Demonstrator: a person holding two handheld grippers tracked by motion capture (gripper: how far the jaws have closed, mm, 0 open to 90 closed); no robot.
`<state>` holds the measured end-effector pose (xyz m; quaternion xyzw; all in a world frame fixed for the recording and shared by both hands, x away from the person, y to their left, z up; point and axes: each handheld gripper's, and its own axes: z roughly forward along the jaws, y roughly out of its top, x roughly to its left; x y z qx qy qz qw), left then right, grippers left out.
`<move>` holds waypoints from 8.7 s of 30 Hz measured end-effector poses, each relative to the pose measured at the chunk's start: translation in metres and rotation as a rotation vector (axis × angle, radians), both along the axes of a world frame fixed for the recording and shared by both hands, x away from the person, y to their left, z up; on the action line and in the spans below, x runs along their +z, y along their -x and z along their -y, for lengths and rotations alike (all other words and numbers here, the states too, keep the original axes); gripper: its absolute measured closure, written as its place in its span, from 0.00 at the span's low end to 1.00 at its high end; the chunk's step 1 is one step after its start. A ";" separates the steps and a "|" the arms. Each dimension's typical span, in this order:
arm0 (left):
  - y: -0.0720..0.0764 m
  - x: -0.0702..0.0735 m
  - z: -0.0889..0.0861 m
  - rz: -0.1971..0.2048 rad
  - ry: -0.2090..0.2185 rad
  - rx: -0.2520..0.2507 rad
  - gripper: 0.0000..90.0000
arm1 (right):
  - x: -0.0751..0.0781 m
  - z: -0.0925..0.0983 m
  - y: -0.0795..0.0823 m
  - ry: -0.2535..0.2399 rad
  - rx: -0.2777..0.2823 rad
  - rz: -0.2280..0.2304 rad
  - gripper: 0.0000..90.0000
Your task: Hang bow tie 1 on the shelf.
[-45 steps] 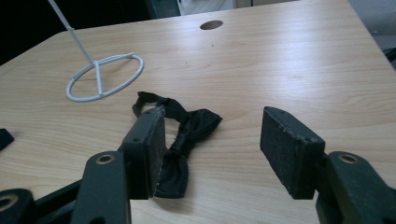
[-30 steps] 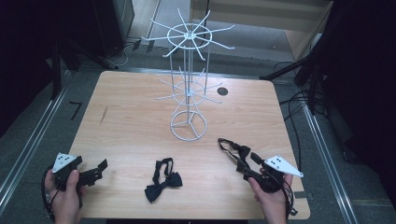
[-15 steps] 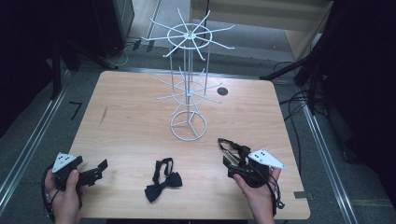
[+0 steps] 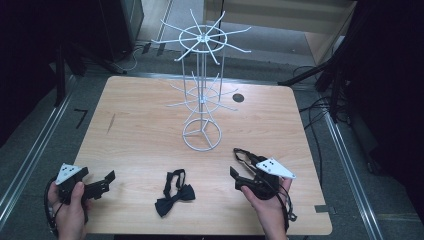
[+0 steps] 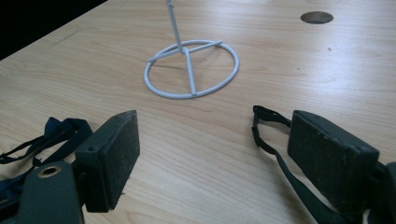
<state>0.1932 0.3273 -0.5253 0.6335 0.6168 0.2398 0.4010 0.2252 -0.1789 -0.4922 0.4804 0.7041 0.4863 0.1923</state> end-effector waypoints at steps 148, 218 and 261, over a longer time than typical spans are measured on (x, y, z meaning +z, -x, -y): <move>0.000 0.000 -0.001 0.007 0.011 -0.003 0.01 | -0.016 -0.113 0.007 0.030 0.218 0.049 1.00; 0.000 0.000 -0.002 0.003 0.015 -0.007 0.01 | 0.077 -0.059 0.004 -0.021 0.098 0.282 1.00; -0.001 0.000 -0.002 0.005 0.017 -0.006 0.01 | 0.109 -0.061 -0.009 -0.036 0.103 0.325 1.00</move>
